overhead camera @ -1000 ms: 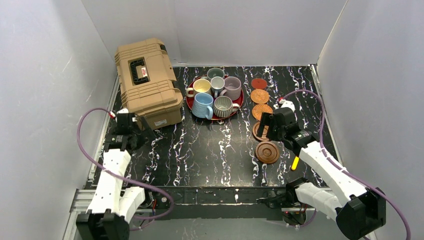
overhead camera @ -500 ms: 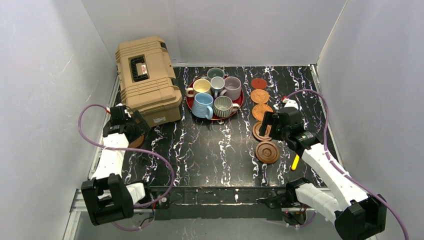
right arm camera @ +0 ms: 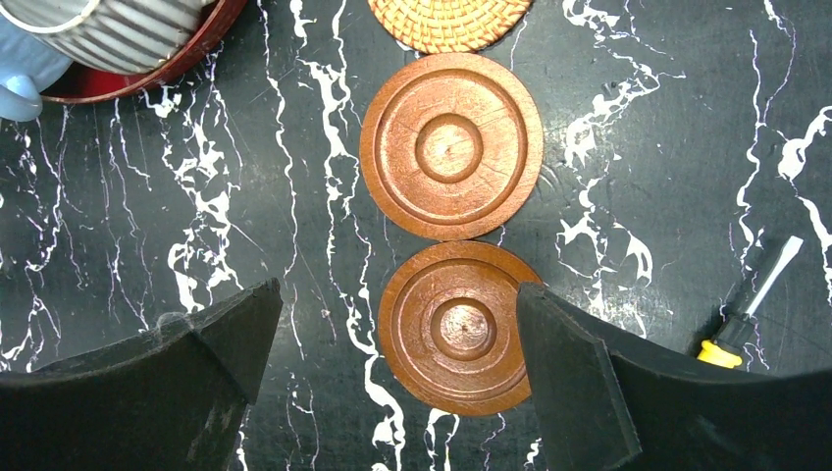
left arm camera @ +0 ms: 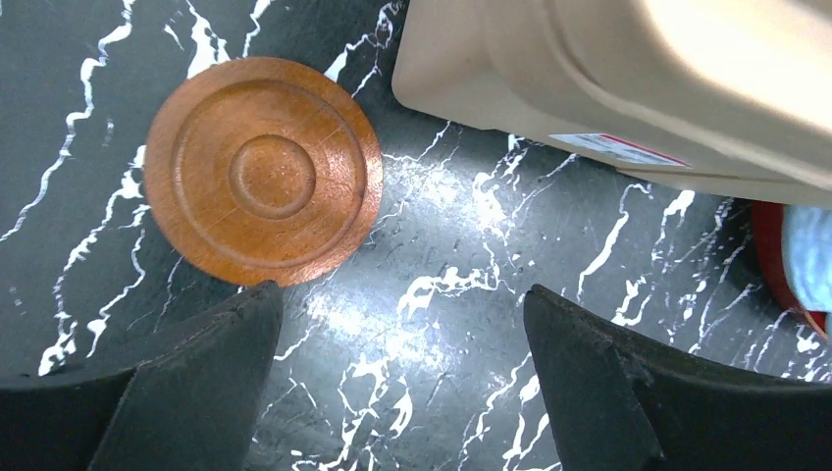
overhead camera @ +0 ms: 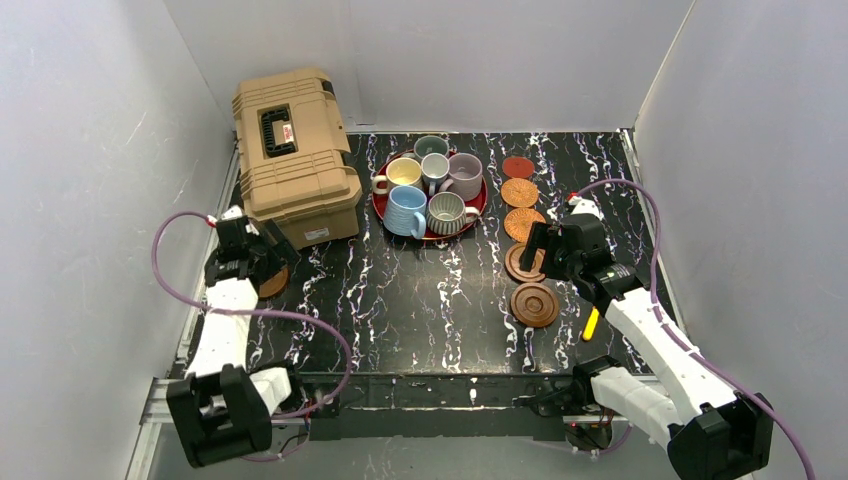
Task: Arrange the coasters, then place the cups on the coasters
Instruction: Move the coaster to the corner of the board.
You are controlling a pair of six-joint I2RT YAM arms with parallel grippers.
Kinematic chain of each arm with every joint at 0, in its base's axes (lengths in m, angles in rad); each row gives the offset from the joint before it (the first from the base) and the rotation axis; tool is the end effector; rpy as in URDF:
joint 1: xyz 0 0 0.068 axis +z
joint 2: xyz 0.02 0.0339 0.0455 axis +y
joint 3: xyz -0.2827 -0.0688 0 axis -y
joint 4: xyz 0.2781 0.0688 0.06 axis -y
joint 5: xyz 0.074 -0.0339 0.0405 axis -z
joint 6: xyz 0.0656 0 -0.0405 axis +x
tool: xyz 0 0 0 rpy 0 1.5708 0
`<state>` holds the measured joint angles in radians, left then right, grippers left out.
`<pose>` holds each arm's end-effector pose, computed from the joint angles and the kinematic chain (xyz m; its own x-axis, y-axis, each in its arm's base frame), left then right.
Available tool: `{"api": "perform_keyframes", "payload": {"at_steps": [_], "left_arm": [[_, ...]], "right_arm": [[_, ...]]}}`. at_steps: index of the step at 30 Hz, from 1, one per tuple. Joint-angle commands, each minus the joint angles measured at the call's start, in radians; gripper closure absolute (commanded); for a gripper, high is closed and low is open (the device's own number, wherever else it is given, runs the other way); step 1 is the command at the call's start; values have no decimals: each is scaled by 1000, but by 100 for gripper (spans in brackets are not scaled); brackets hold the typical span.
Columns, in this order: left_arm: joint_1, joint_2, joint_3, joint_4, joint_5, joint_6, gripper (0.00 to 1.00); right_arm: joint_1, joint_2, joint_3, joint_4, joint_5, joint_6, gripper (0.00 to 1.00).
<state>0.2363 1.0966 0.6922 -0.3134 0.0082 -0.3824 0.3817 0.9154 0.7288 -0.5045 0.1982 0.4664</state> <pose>0.2678 0.0639 0.2189 -0.5082 -0.5062 -0.6968 -0.4502 0.8458 -0.2861 0.2263 0.0769 0.2568 -0.6292 0.2225 -0.7447 0.0656 0.9699 0.2344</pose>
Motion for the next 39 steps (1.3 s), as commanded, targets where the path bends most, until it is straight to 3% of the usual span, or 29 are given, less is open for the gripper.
{"api": "perform_keyframes", "payload": {"at_steps": [1,5,10,19,25,33,39], "left_arm": [[-4,-119,13,-149,-61,-27,6],[-3,-107,48,-279,-151,-34,2],[22,-15,64,-286,-153,-36,6],[41,140,81,-75,-112,3,27],[42,182,63,72,-48,48,32],[38,294,72,83,-17,15,34],[-61,319,81,-7,-44,-44,37]], "right_arm": [[-7,-8,0,41,-17,-3,1],[-8,-2,-2,43,-17,-3,2],[-9,-6,-7,40,-21,-4,2],[-12,-35,-17,24,-12,-4,1],[-13,-42,-22,26,-15,-3,2],[-15,-43,-34,38,-24,2,2],[-17,-57,-35,34,-20,5,2]]}}
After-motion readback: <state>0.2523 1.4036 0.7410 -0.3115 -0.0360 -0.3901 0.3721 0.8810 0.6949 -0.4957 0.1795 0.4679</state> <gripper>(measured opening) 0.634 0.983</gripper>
